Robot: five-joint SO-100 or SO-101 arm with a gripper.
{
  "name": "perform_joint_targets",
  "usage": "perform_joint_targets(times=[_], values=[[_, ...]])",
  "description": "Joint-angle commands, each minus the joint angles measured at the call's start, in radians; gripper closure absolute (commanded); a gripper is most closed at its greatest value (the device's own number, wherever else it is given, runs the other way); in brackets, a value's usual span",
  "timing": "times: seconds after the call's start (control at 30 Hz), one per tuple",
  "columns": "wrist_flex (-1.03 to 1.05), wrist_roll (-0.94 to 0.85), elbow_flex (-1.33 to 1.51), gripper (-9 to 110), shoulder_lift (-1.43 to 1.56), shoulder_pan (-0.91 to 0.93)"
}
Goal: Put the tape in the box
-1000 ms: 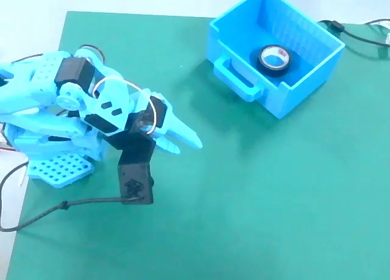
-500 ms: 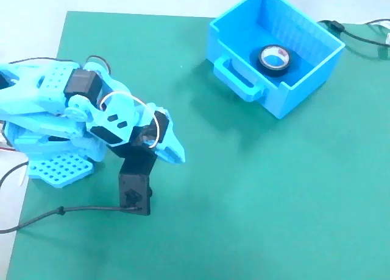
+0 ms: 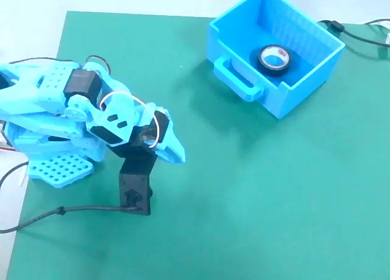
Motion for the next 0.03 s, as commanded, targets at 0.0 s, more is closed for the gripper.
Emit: perform_joint_targets(times=[0.0], values=[[-0.005,-0.005,0.012,102,0.012,0.006]])
